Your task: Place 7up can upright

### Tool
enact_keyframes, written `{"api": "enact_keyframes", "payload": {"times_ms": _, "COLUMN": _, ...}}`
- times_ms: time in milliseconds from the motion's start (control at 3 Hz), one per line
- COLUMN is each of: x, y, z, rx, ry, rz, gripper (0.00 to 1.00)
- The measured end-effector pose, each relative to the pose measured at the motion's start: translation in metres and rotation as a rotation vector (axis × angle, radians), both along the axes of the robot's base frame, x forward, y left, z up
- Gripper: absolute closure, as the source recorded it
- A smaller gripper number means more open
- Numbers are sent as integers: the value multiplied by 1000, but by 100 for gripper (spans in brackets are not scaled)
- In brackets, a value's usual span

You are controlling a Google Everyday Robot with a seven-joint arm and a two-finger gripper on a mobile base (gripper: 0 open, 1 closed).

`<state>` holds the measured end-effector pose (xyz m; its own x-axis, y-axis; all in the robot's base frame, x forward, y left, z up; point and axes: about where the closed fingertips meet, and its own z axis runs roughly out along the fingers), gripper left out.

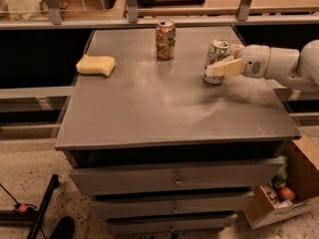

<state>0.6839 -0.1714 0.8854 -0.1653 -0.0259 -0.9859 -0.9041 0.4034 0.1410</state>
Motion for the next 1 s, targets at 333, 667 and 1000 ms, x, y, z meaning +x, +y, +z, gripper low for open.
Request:
{"api": "enact_keyframes", "payload": {"times_ms": 333, "x": -2, "y": -6, "z": 3, "rx": -88, "ry": 19, "rz": -2, "gripper": 0}}
{"api": "enact_keyframes", "payload": {"times_ms": 667, "x": -7, "y": -18, "z": 8, "rx": -223, "ry": 64, "rz": 4, "gripper": 0}}
{"api": "enact_keyframes", "payload": {"times_ms": 1000, "x": -8, "y": -20, "z": 3, "rx": -237, "ry": 77, "rz": 7, "gripper": 0}}
